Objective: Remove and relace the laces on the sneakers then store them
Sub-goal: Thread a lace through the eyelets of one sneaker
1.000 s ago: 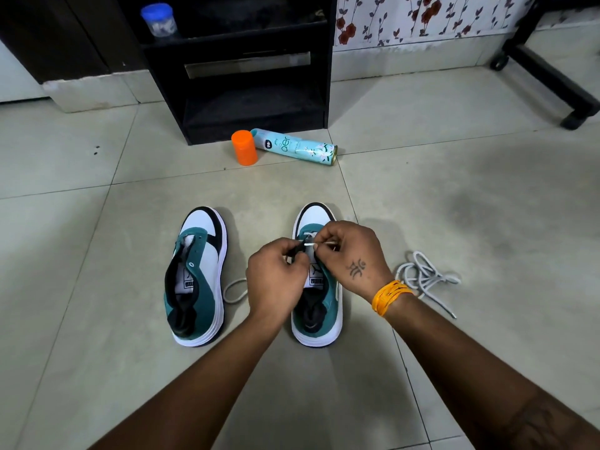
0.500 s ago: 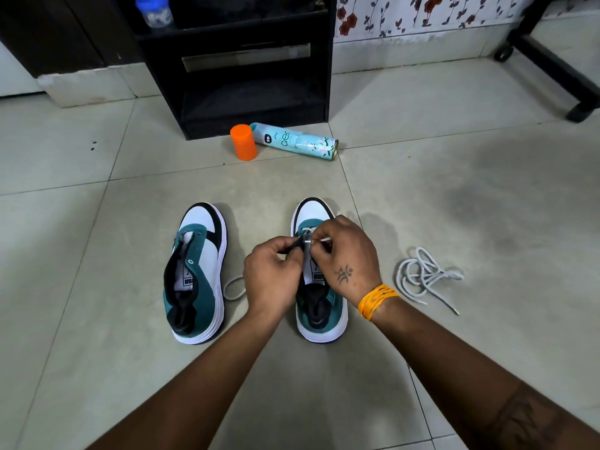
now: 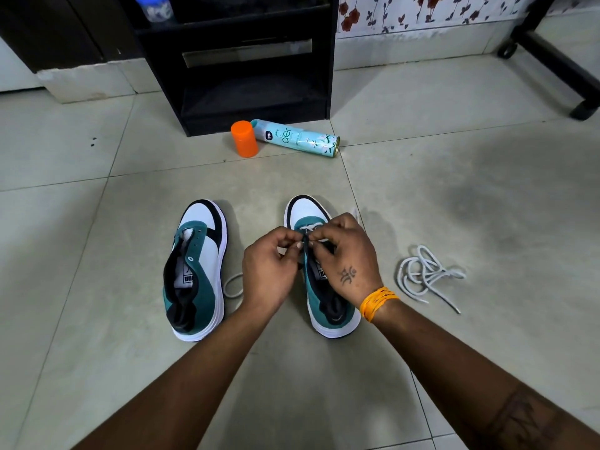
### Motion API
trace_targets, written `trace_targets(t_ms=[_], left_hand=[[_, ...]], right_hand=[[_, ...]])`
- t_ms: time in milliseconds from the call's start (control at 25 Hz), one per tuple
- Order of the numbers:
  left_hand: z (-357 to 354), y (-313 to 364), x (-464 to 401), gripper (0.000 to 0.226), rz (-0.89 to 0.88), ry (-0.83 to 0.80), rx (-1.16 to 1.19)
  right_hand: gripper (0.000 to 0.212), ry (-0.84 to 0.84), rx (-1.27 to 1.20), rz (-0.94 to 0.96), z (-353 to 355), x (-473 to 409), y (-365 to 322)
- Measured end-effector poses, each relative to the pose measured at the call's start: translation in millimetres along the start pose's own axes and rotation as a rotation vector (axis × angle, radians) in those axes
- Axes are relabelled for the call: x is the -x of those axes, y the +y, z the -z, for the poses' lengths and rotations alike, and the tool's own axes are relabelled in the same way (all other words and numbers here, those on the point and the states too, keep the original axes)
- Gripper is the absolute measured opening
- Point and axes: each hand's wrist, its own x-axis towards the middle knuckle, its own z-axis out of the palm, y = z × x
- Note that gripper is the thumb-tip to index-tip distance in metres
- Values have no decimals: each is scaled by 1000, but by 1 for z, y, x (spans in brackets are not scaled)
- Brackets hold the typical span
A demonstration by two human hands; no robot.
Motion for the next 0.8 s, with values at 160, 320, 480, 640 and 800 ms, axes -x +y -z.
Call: trace_targets(t_ms=[160,320,480,640,800], left_hand=[[0,-2,-4,16,27,-20,60],[5,4,2,11,-152,20,-163],[15,9,2,9,-416,-114,-665],[24,15,3,23,-271,-357,-1003],[25,14,2,17,-240,-348,-898]], right_hand=[[20,52,-40,-25,7,11,-7],[20,90,82,-39,12,24,-10],[29,157,67,-86,11,28,-3],[30,158,42,-104,11,29,-4],[11,143,67,-102,11,30,1]])
